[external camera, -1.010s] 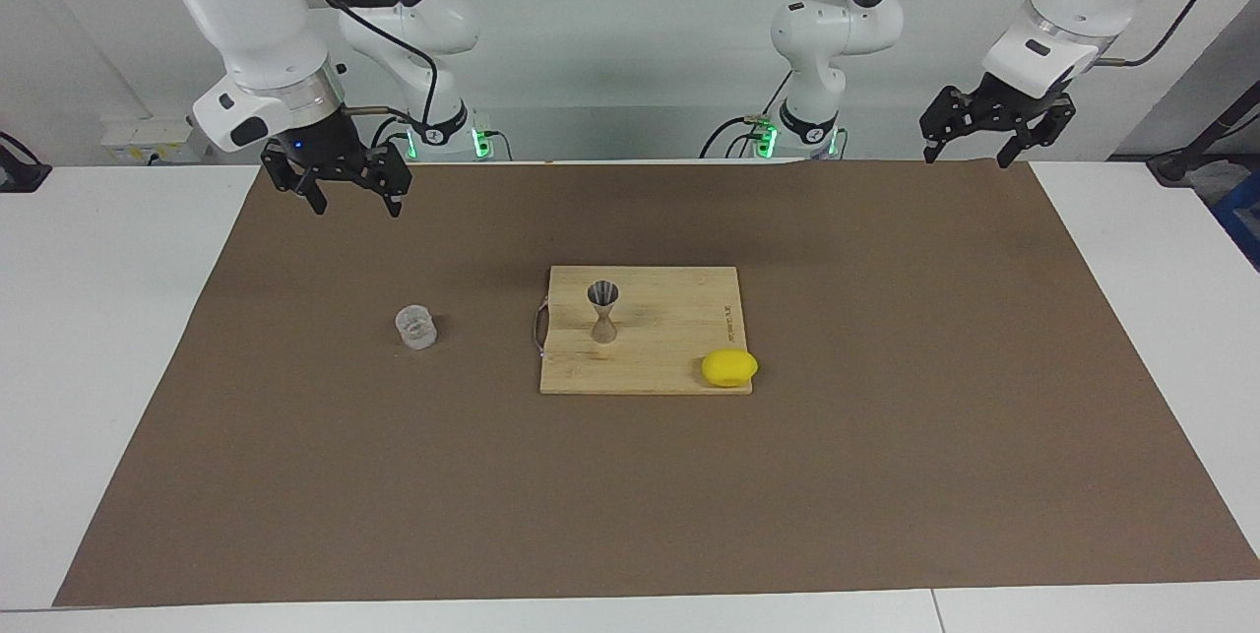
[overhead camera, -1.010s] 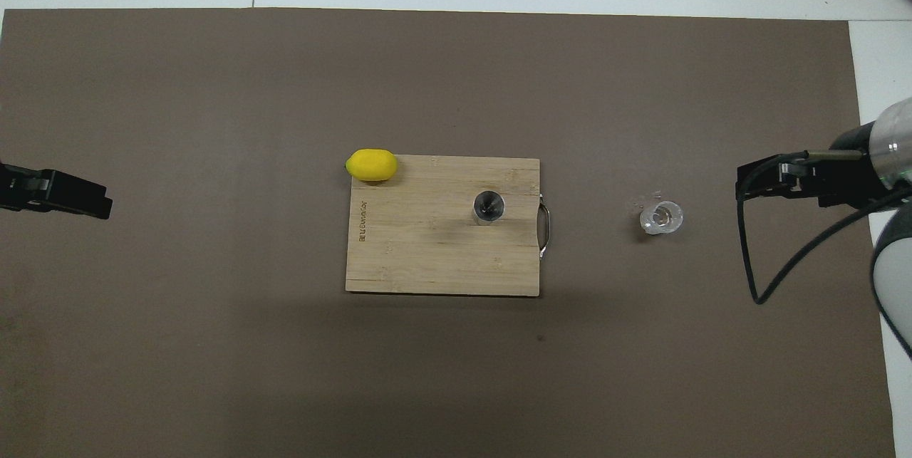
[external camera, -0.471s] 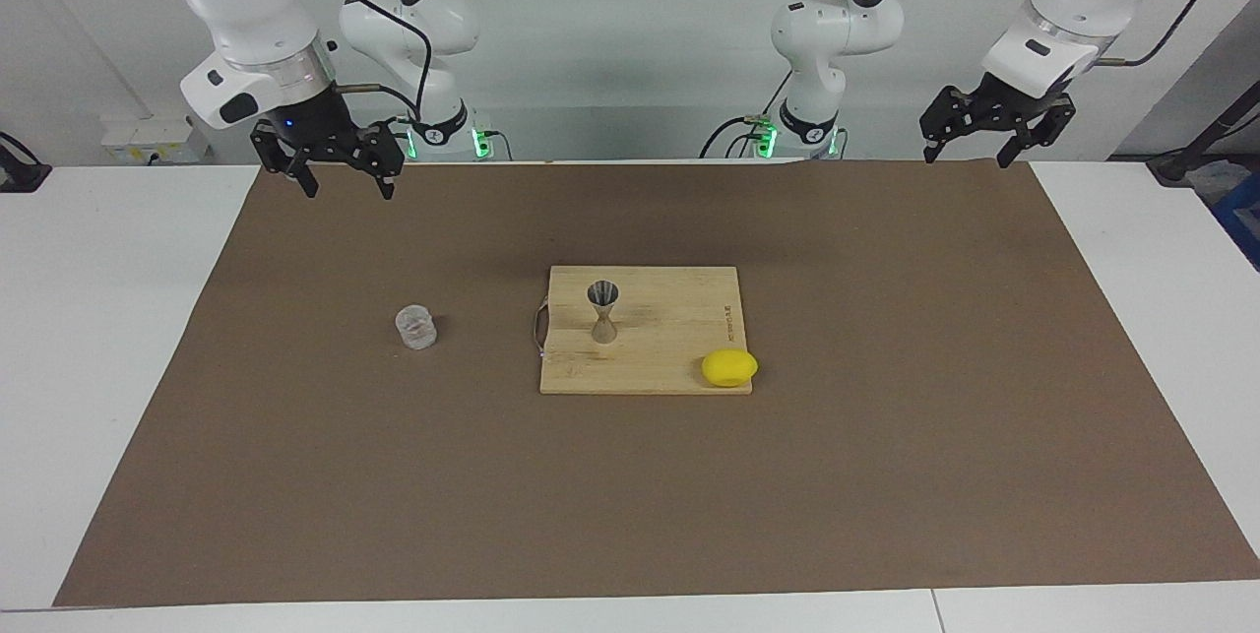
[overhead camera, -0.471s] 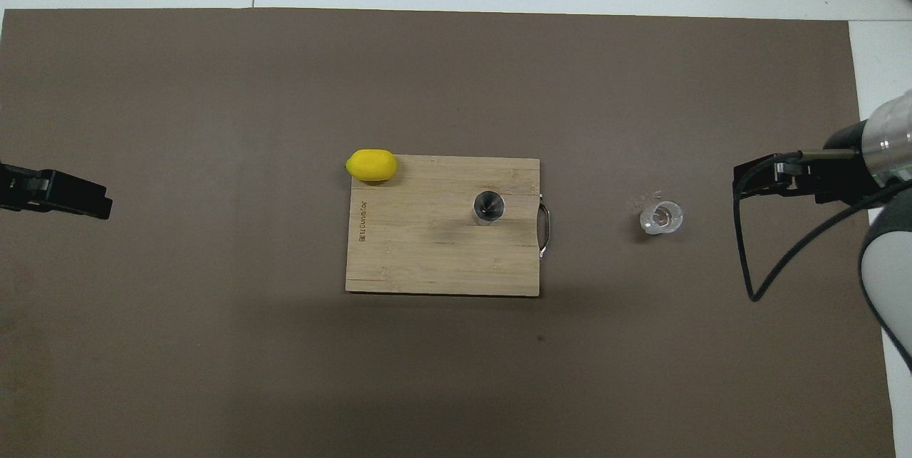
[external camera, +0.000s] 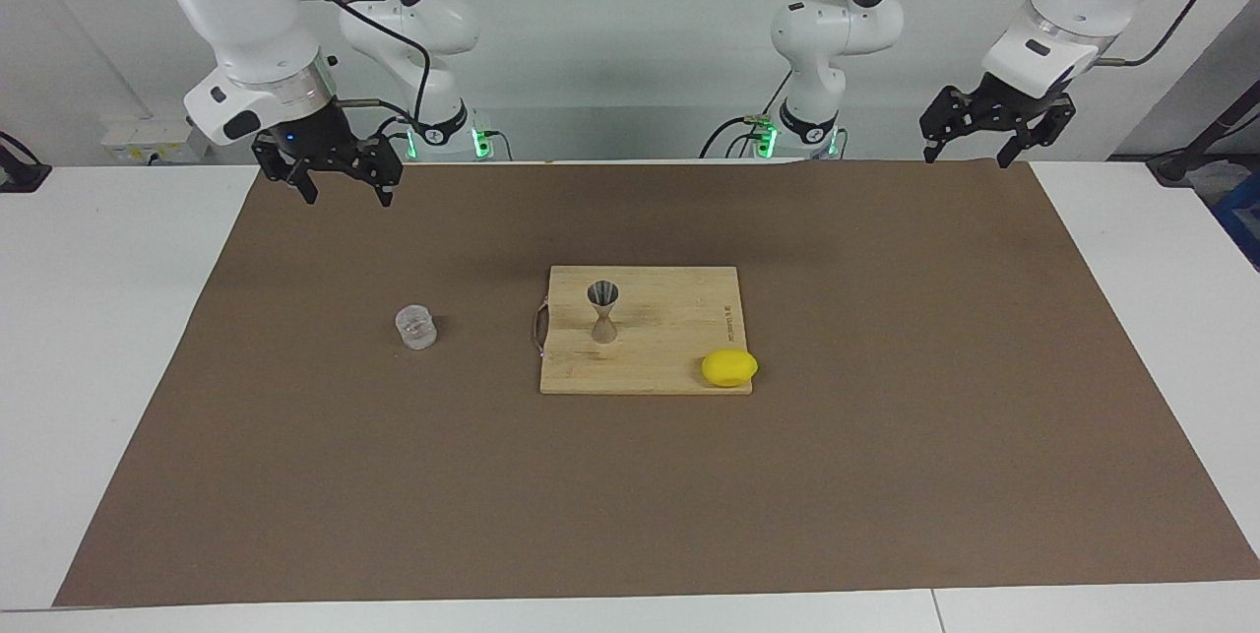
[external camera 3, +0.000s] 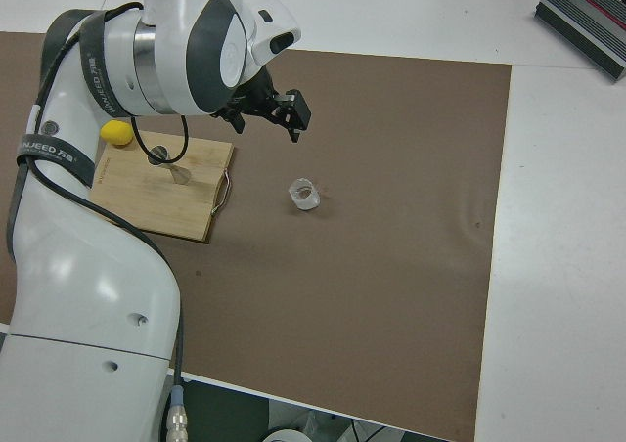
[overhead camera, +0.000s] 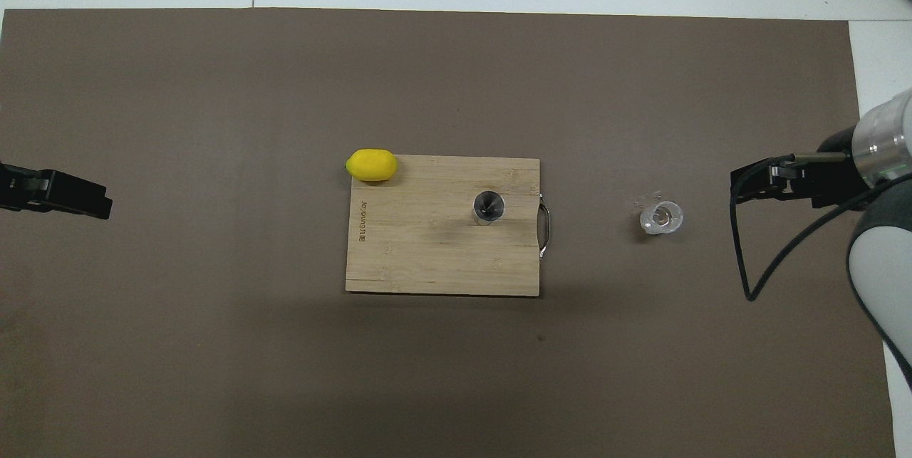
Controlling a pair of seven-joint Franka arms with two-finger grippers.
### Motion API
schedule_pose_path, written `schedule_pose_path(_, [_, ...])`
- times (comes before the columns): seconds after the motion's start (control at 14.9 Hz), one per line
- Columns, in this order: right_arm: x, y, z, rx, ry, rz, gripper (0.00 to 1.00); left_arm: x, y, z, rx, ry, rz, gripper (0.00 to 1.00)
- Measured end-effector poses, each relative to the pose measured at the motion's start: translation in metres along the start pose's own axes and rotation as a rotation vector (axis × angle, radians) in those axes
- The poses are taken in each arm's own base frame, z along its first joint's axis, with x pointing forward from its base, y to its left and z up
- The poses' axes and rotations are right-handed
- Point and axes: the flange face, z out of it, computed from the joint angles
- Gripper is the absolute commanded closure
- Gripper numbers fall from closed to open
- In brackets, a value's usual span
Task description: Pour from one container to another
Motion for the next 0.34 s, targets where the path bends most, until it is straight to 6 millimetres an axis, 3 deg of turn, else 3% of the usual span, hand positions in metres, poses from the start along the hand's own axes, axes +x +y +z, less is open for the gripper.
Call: schedule_pose_path(0.34, [0.0,-0.0029,0.0024,0.0,0.005,-0.005,0.0,0.0,0.0,0.0,0.0,0.0,0.0,0.0])
